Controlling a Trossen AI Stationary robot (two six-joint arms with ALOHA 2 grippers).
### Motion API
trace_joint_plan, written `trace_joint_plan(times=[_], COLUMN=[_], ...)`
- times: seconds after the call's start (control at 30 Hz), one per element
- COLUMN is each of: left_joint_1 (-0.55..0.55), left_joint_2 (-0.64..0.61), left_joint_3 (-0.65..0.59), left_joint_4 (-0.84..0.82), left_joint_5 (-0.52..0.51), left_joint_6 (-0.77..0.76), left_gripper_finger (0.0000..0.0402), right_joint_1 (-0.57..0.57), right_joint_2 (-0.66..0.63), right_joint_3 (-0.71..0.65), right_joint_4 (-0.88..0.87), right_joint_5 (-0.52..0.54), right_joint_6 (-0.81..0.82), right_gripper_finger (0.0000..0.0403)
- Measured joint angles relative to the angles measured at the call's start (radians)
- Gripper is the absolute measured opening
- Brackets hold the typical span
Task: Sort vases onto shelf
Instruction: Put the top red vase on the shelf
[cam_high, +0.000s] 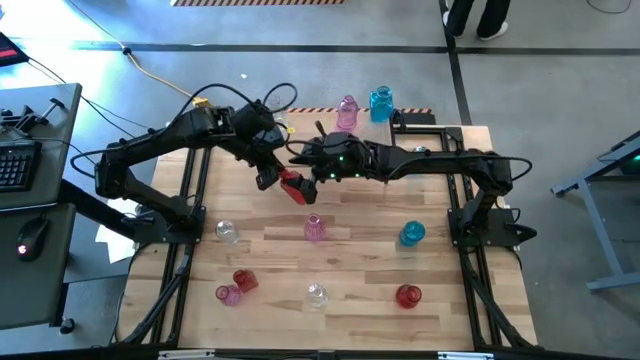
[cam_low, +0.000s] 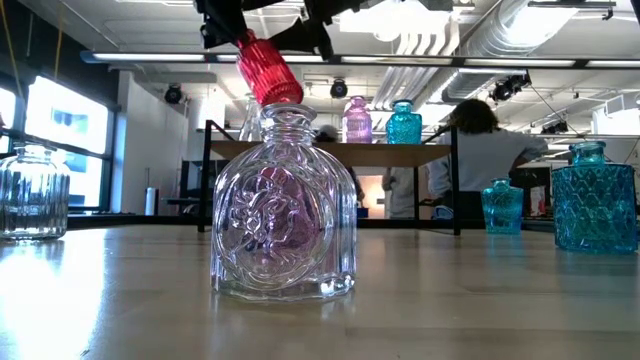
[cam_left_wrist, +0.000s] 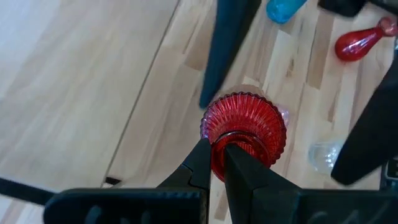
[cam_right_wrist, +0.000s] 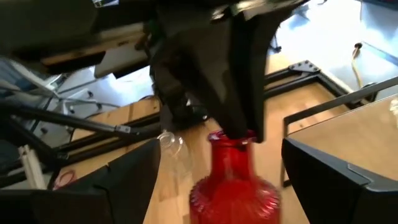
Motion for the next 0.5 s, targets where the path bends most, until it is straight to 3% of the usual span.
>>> trace_joint_plan(times=[0.5], left_joint_1=[-0.063], left_joint_2=[0.003], left_joint_3=[0.0], left_joint_4=[0.03], left_joint_5=[-0.001], left_joint_6=[-0.019], left_gripper_finger=[0.001], right_joint_1=[0.028], right_joint_2=[0.0], right_joint_3=[0.0], right_joint_4=[-0.063], right_joint_5=[0.031], right_joint_6=[0.007], right_gripper_finger=[0.0305])
